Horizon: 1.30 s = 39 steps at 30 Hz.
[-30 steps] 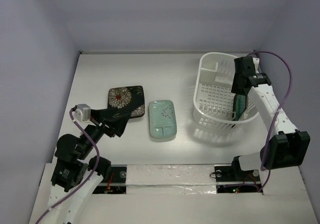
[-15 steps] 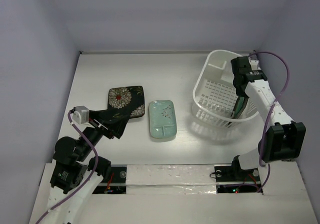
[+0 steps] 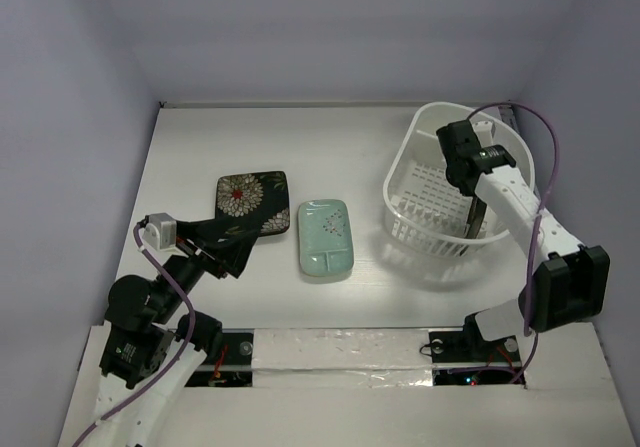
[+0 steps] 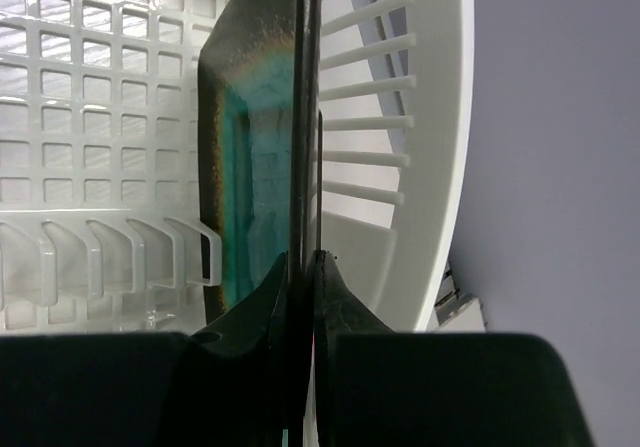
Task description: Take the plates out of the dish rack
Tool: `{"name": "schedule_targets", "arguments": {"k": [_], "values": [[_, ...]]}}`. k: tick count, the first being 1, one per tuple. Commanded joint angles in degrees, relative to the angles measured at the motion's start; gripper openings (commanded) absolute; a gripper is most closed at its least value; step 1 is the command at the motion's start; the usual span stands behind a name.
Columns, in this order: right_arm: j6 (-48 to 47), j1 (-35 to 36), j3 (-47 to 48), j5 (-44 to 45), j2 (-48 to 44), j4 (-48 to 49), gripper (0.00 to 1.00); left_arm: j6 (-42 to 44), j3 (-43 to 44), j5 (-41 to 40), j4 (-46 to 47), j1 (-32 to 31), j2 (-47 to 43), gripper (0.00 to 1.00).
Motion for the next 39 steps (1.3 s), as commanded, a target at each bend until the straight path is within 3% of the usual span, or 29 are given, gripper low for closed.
{"name": "schedule_targets", "arguments": {"k": [1, 9, 13, 19, 24, 30, 34, 39], "values": [[-5.67, 1.82, -0.46, 9.14, -6.96, 4.45, 0.00, 0.11, 0.98, -0.29, 2.72, -0.25, 0.03, 0.71], [-8.39, 3.05, 0.93, 13.37, -14.26, 8.06, 0.00, 0.02, 0.89, -0.29, 2.63, -0.25, 0.64, 0.71], [-6.91, 3.05, 7.16, 13.90, -15.76, 5.96, 0.00, 0.02, 0.89, -0.29, 2.81, -0.25, 1.35, 0.71], [-1.64, 4.19, 25.42, 3.37, -17.69, 2.44, 0.00, -0.06, 0.80, -0.37, 2.63, -0.25, 2.05, 0.71], [2.83, 6.03, 33.01, -9.99, -18.39, 4.10, 0.00, -0.15, 0.80, -0.73, 2.55, -0.25, 2.31, 0.71], [12.84, 7.09, 24.95, -35.73, -21.82, 20.69, 0.00, -0.24, 1.06, -2.48, 2.02, 0.89, 2.75, 0.71], [16.47, 13.76, 19.05, -38.22, -18.76, 32.56, 0.00, -0.42, 1.33, -4.32, 1.32, 2.03, 3.72, 0.71], [18.75, 21.32, 18.25, -38.75, -7.71, 40.13, 0.00, -1.03, 2.12, -8.54, -0.53, 2.56, 3.11, 0.76]]}}
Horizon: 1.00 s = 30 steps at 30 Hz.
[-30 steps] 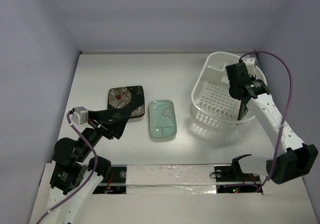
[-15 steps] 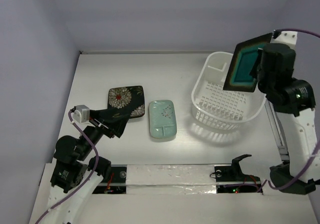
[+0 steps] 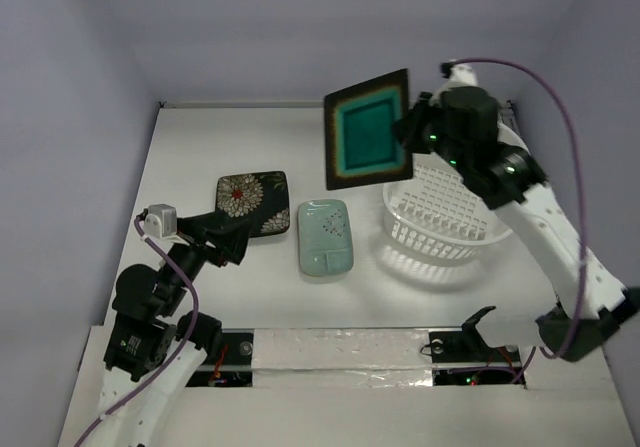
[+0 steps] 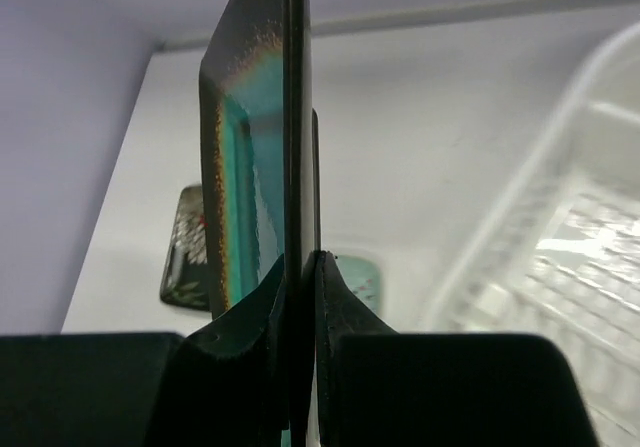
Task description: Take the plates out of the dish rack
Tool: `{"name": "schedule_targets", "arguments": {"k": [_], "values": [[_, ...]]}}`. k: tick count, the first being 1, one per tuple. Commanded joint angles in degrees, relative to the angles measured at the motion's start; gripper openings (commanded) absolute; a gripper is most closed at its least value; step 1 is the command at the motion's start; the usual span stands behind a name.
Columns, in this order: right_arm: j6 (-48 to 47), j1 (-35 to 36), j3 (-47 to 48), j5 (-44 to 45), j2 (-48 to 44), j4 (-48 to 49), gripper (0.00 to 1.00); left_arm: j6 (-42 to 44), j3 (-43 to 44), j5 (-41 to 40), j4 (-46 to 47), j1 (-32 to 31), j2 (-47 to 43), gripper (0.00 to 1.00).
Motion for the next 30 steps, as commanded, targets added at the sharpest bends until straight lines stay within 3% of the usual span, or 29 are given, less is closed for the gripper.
{"name": "schedule_targets", "arguments": {"k": [1, 7, 16, 30], "values": [[6.14, 4.15, 0.66, -4.74, 5.56, 22.50, 0.00, -0.88, 2.12, -4.22, 0.34, 0.38, -0.13, 0.80], [12.55, 11.10, 3.99, -5.44, 20.65, 33.83, 0.00, -1.32, 2.21, -5.63, -0.01, 1.43, 0.13, 0.82], [29.25, 13.39, 2.68, -10.10, 35.80, 52.64, 0.00, -1.32, 1.77, -4.58, 0.43, 1.43, 1.36, 0.83], [36.03, 15.49, 0.57, -13.26, 46.27, 58.72, 0.00, -1.23, 1.50, -3.61, 0.87, 1.96, 1.63, 0.83]]}}
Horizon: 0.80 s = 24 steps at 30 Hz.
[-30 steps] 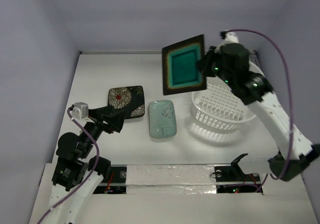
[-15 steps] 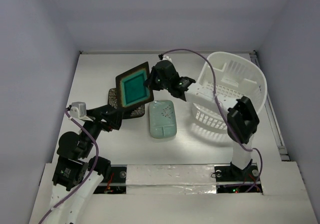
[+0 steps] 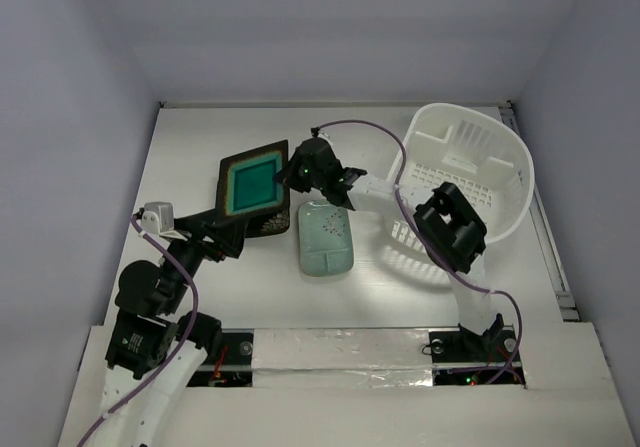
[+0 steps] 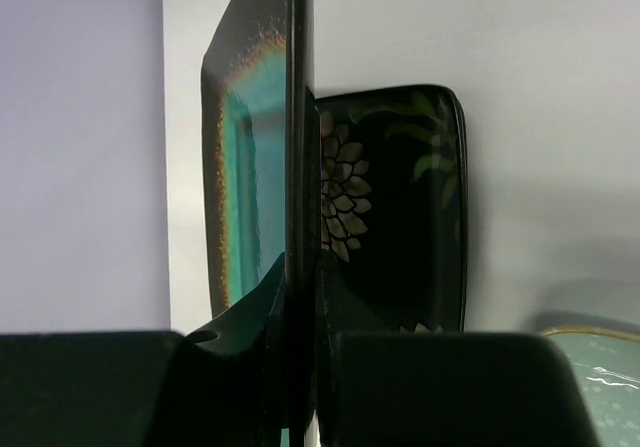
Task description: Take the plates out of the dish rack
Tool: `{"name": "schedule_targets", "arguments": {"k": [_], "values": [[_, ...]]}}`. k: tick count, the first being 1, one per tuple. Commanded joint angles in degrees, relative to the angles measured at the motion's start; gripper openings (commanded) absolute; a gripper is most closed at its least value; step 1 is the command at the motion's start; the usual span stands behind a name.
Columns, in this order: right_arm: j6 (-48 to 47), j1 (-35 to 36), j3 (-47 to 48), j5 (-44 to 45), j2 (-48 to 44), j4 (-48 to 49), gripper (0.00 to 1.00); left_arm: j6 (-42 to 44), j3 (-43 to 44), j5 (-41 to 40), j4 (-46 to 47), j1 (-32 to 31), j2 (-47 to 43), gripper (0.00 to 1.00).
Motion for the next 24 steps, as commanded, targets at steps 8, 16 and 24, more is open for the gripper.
{"name": "schedule_targets", "arguments": {"k": [8, 16, 24], "values": [[6.77, 1.42, 2.45, -3.72, 0.10, 17.41, 0.02, -0.25, 1.50, 1.11, 2.55, 0.34, 0.77, 0.82], [6.77, 1.42, 0.17, -4.59, 1.68, 16.89, 0.18, -0.25, 1.42, 1.38, 2.73, 0.34, 0.86, 0.82], [3.18, 1.95, -0.89, -3.55, 1.60, 10.57, 0.46, -0.25, 1.42, 1.64, 2.82, 0.34, 0.69, 0.82]]}}
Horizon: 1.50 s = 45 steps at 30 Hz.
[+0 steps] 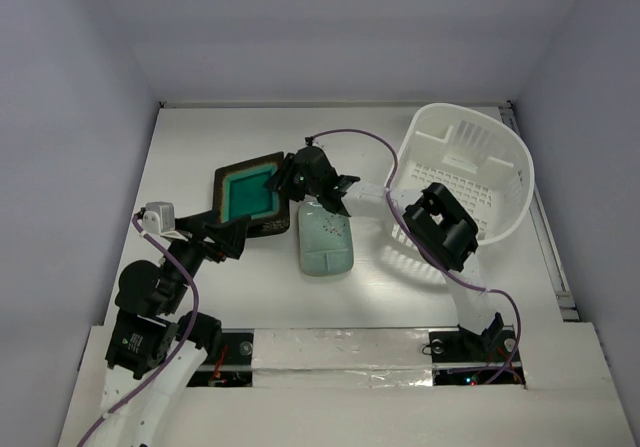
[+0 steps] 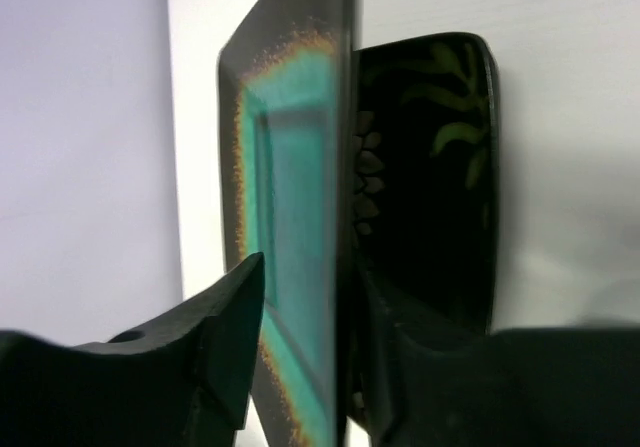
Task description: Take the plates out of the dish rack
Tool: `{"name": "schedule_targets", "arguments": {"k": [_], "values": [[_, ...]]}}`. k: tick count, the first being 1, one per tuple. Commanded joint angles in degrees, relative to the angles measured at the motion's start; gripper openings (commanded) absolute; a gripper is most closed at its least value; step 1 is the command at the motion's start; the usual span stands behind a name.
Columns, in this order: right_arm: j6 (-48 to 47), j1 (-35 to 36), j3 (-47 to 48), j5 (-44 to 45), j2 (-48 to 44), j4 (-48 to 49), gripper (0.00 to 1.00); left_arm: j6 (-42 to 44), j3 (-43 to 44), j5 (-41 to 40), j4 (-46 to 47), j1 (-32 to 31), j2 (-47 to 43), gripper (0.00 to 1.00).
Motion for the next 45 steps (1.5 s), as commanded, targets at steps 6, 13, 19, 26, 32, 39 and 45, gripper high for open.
{"name": "schedule_targets", "arguments": {"k": [6, 13, 19, 26, 32, 39, 45], "values": [[-4.12, 0.88, 1.18, 3.28, -2.19, -2.39, 0.69, -0.16, 1.33, 0.92, 2.91, 0.34, 0.49, 0.82], [-10.63, 2.02, 7.16, 12.16, -2.89, -15.57, 0.86, -0.25, 1.42, 0.57, 2.82, 0.34, 0.14, 0.82], [-16.33, 2.02, 14.27, 17.88, -0.61, -27.95, 0.99, -0.25, 1.50, 0.30, 2.64, 0.34, 0.05, 0.83], [-20.21, 2.02, 18.69, 21.32, 2.65, -32.47, 1.00, -0.16, 1.50, 0.13, 2.55, 0.34, 0.14, 0.83], [-23.28, 2.55, 6.85, 25.61, -10.25, -22.55, 0.69, -0.07, 1.59, 0.30, 2.64, 0.34, 0.66, 0.84], [-29.87, 3.07, -10.28, 33.70, -37.31, -17.18, 0.00, -0.07, 2.20, -1.10, 1.94, 0.34, 1.81, 0.90], [-34.71, 3.07, -22.44, 36.69, -62.86, -15.85, 0.68, 0.37, 2.73, -1.46, 2.20, 0.34, 4.26, 0.92]]}}
